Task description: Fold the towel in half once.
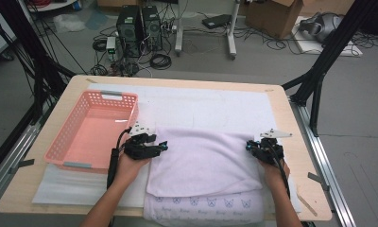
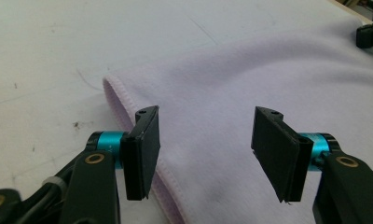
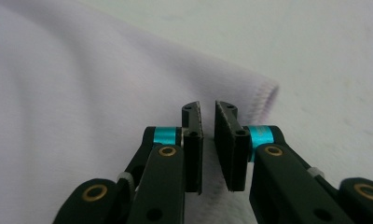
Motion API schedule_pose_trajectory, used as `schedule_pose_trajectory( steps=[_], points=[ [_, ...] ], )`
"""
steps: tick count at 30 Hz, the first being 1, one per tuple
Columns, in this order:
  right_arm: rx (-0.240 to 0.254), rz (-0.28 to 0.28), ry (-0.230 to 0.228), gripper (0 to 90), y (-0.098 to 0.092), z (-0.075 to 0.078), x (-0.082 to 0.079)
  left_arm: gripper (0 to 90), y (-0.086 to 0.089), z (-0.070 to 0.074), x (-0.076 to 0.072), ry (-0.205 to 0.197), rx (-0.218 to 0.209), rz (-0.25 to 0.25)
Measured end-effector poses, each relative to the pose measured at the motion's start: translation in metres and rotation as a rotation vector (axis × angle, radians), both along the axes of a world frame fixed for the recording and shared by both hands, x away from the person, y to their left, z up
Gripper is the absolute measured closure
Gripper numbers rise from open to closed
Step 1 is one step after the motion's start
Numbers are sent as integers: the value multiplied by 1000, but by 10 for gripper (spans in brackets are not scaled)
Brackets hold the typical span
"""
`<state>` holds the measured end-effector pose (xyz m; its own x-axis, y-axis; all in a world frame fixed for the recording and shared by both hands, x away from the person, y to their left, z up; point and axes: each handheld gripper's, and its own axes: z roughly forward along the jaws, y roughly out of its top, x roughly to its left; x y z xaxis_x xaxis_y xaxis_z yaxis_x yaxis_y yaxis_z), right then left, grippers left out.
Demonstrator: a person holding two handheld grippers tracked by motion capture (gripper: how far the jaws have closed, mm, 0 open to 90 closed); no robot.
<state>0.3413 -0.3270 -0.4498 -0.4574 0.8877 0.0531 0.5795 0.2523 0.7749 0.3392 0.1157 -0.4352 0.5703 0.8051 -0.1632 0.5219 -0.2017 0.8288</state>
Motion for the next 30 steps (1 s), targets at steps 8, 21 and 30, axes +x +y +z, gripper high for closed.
schedule_pose_trajectory(
  steps=[8, 21, 30],
  points=[
    [65, -92, -4, 569, -19, 5, -4, 383, -6, -6, 12, 2, 63, 88],
    [-27, -48, 40, 562, -3, 2, -4, 416, -11, -16, 21, 20, 137, 90],
    [67, -16, 63, 845, -2, 0, -8, 828, -13, -16, 18, 51, 56, 65]
  ],
)
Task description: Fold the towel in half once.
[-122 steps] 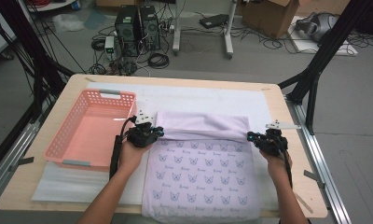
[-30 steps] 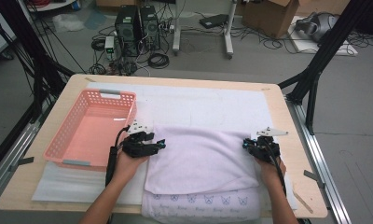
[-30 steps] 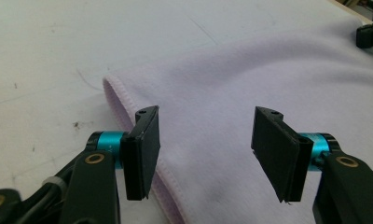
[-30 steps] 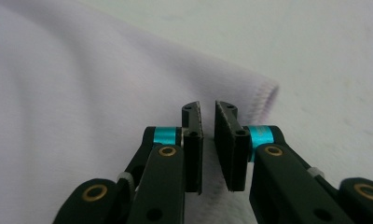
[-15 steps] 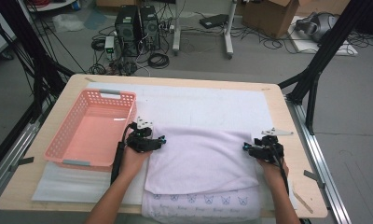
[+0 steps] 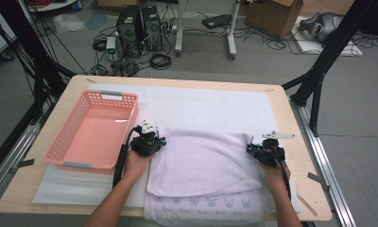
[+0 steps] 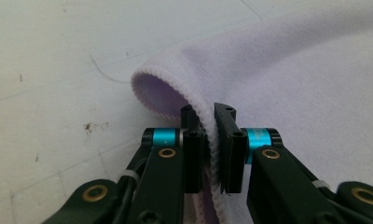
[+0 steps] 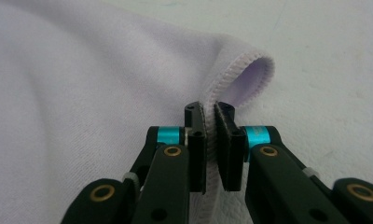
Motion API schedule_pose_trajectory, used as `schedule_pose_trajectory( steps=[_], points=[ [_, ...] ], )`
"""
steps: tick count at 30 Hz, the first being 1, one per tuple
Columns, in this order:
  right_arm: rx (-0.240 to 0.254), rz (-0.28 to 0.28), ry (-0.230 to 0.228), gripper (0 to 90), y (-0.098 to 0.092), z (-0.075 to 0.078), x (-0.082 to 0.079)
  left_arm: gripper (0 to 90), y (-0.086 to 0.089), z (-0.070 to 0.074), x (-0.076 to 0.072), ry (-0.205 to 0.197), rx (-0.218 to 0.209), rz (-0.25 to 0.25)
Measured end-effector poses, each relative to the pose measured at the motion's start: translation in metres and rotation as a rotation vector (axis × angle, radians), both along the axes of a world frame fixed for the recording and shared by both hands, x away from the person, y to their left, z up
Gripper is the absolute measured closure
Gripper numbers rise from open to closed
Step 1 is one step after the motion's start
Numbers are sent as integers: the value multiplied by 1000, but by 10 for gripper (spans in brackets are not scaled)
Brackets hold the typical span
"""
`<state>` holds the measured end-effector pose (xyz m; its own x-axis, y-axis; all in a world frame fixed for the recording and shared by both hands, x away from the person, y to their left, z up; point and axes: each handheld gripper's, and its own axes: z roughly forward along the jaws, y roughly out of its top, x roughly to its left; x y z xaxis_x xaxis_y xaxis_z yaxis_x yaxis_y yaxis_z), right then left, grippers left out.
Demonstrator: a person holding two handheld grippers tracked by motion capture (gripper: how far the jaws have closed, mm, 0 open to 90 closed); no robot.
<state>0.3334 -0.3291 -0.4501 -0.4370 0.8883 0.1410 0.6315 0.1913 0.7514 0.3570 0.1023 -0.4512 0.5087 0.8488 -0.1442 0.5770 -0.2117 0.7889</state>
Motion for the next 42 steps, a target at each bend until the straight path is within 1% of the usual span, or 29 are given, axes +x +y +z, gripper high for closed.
schedule_pose_trajectory(
  steps=[1, 3, 4, 5, 7, 8, 9, 11, 13, 15, 16, 18, 20, 21, 22, 24, 25, 26, 28, 29, 30, 31, 33, 35, 37, 38, 39, 41, 42],
  points=[
    [7, -5, -3, 848, -1, 0, 0, 831, 1, 0, 1, 10, -15, 12],
    [-23, -8, -21, 851, 0, 1, 0, 839, 1, 3, 1, -6, -22, 41],
    [-31, -11, -35, 852, -1, 2, 1, 842, 1, 5, 2, -14, -36, 53],
    [-20, -20, -44, 853, -2, 3, 3, 845, 1, 7, 3, -24, -46, 62],
    [4, -33, -60, 855, -6, 7, 7, 848, -1, 14, 8, -42, -51, 67],
    [4, -38, -69, 855, -6, 9, 10, 848, -1, 18, 11, -54, -59, 73],
    [-4, -41, -80, 855, -7, 12, 14, 848, -2, 23, 15, -58, -59, 73],
    [-9, -47, -97, 855, -7, 19, 22, 848, -2, 31, 24, -73, -74, 89],
    [-4, -53, -116, 855, -8, 26, 31, 848, -3, 36, 35, -77, -84, 105],
    [2, -60, -127, 854, -8, 31, 42, 847, -2, 38, 45, -71, -93, 121],
    [0, -59, -133, 854, -7, 32, 48, 847, -2, 38, 50, -79, -99, 129],
    [-10, -63, -136, 854, -5, 34, 59, 847, -1, 38, 60, -74, -98, 137],
    [-16, -62, -141, 854, -3, 35, 71, 847, -1, 35, 67, -74, -87, 139],
    [-22, -62, -139, 853, -2, 35, 76, 846, -1, 33, 71, -76, -73, 132],
    [-28, -62, -135, 853, -1, 35, 81, 847, -1, 32, 73, -90, -69, 136],
    [-41, -64, -142, 853, 2, 35, 90, 847, 1, 29, 78, -98, -96, 159],
    [-41, -65, -139, 854, 2, 35, 94, 847, 2, 29, 82, -80, -97, 164],
    [-37, -70, -132, 853, 2, 35, 99, 847, 2, 29, 85, -77, -89, 160],
    [-41, -74, -138, 854, 4, 36, 107, 847, 2, 33, 91, -88, -87, 154],
    [-41, -82, -136, 853, 4, 36, 110, 847, 2, 35, 93, -107, -93, 160],
    [-39, -86, -135, 853, 4, 36, 114, 847, 2, 36, 96, -106, -109, 163],
    [-31, -93, -136, 853, 4, 36, 117, 846, 3, 36, 99, -91, -109, 163],
    [-9, -102, -145, 851, 3, 35, 121, 846, 2, 34, 102, -89, -112, 167],
    [-3, -109, -148, 846, 4, 34, 124, 826, 1, 30, 102, -71, -105, 166],
    [-10, -109, -138, 811, 5, 31, 125, 755, 0, 30, 101, -57, -107, 159],
    [-6, -115, -128, 755, 7, 29, 125, 699, 0, 31, 100, -50, -114, 157],
    [-2, -118, -123, 677, 7, 28, 125, 645, 1, 32, 99, -47, -130, 146],
    [18, -115, -109, 607, 8, 27, 123, 618, 0, 34, 93, -54, -157, 111],
    [18, -115, -101, 574, 9, 27, 121, 607, -1, 34, 88, -63, -157, 96]
  ],
)
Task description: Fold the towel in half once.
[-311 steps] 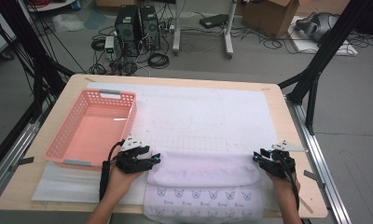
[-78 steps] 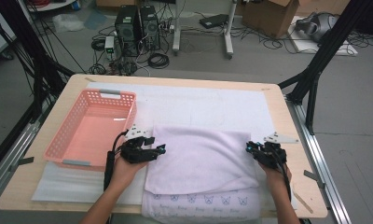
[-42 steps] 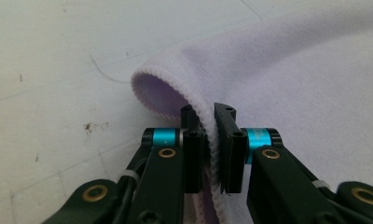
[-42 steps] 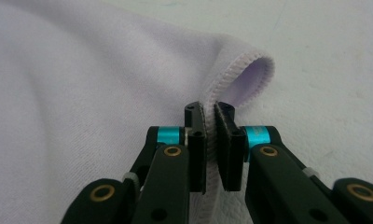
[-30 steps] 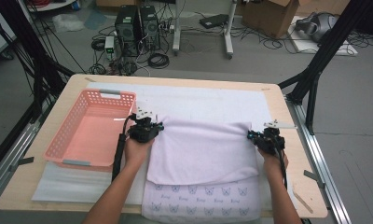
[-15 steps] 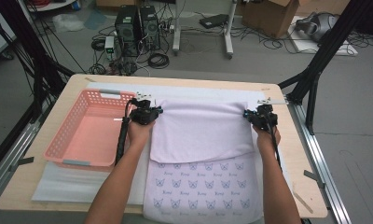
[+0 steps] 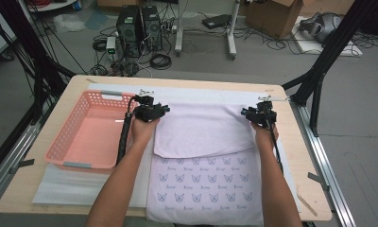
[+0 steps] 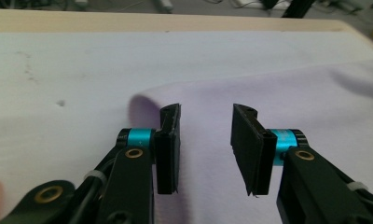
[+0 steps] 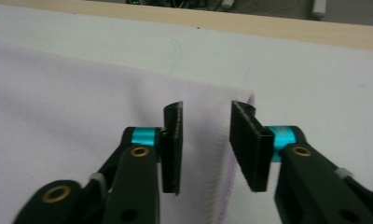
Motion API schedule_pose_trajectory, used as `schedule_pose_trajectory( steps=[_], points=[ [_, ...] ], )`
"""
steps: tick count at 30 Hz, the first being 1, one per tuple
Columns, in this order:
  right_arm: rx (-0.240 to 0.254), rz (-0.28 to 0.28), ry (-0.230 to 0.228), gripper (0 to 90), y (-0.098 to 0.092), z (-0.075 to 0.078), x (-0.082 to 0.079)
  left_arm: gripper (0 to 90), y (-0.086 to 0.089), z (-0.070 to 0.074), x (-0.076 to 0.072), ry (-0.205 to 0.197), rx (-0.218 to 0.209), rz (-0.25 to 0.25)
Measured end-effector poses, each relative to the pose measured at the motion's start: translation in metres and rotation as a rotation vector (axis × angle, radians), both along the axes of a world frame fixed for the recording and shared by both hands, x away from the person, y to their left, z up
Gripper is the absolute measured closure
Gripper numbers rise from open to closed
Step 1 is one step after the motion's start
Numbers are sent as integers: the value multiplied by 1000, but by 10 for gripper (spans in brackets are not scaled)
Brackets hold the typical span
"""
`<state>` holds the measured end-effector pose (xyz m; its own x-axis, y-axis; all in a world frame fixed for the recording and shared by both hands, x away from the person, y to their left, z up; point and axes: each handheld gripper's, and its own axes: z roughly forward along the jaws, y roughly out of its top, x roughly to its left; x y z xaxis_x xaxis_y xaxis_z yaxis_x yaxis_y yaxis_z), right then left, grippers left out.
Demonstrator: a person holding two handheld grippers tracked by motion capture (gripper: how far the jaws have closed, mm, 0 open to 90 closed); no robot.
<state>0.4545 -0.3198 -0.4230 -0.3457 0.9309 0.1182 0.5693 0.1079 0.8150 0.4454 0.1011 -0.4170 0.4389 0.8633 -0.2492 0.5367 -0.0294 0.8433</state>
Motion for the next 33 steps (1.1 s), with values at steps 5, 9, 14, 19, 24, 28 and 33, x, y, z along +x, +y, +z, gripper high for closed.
schedule_pose_trajectory(
  steps=[5, 9, 14, 19, 24, 28, 33],
  points=[
    [-17, 29, 9, 542, 4, 2, -12, 558, -6, 8, -12, 2, 18, -53],
    [-22, 53, 40, 550, 1, 3, -23, 562, -8, 12, -25, -36, 3, -51],
    [-15, 97, 77, 614, -2, 2, -41, 554, -9, 7, -42, -30, 6, -70],
    [-65, 152, 86, 677, 3, 3, -55, 554, -13, 2, -58, -28, 35, -102],
    [-86, 190, 134, 686, 8, -4, -67, 551, -14, -2, -72, -19, 58, -127],
    [-103, 230, 154, 705, 10, -10, -82, 551, -13, -4, -83, -18, 60, -146],
    [-91, 247, 134, 705, 5, -15, -109, 544, -8, -8, -99, -22, 50, -163]
  ],
)
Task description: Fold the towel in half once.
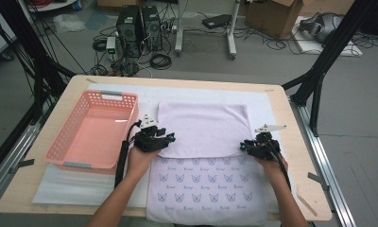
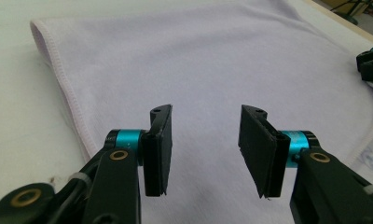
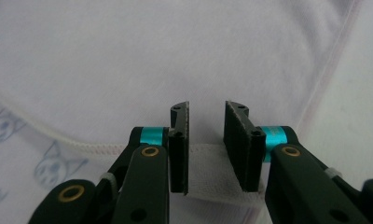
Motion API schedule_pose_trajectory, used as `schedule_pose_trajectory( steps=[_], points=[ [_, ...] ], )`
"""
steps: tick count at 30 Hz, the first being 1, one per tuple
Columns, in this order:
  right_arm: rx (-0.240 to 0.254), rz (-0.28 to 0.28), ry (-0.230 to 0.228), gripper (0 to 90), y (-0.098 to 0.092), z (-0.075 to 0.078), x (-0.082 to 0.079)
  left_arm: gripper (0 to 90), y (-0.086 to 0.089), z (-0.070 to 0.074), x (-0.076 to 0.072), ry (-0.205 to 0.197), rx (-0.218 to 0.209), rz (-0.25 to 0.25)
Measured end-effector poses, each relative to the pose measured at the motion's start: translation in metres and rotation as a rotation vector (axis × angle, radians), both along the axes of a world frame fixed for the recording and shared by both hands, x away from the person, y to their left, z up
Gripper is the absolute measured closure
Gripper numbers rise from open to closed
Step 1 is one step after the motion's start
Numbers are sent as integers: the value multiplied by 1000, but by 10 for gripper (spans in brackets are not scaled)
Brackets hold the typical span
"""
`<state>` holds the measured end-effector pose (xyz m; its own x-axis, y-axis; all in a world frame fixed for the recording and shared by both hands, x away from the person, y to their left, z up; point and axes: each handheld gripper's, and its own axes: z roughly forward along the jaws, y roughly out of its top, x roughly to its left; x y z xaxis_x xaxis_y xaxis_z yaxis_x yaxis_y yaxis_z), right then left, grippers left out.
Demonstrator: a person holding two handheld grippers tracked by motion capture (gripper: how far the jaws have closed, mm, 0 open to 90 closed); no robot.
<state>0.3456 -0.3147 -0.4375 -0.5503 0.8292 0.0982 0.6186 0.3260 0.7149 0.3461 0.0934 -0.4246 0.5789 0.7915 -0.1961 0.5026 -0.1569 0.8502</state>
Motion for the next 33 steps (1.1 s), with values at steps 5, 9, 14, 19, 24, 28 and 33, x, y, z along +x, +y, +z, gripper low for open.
schedule_pose_trajectory(
  steps=[5, 9, 14, 19, 24, 28, 33],
  points=[
    [9, -6, -26, 711, -9, -3, -23, 527, 8, -1, -12, -1, 1, -16],
    [14, 0, -53, 714, -14, -6, -40, 523, 15, -4, -22, 7, 32, -24],
    [-31, 9, -55, 744, -17, 1, -53, 523, 24, -9, -34, 19, 15, -18],
    [0, -33, -85, 742, -29, 4, -65, 541, 30, -15, -45, 17, 25, -20],
    [3, -108, -172, 690, -36, 12, -70, 539, 30, -17, -44, 17, 41, 1],
    [9, -129, -176, 647, -30, 8, -66, 536, 31, -21, -42, 26, 60, 34],
    [-22, -115, -128, 607, -16, -4, -55, 537, 34, -23, -40, 57, 60, 42]
  ],
)
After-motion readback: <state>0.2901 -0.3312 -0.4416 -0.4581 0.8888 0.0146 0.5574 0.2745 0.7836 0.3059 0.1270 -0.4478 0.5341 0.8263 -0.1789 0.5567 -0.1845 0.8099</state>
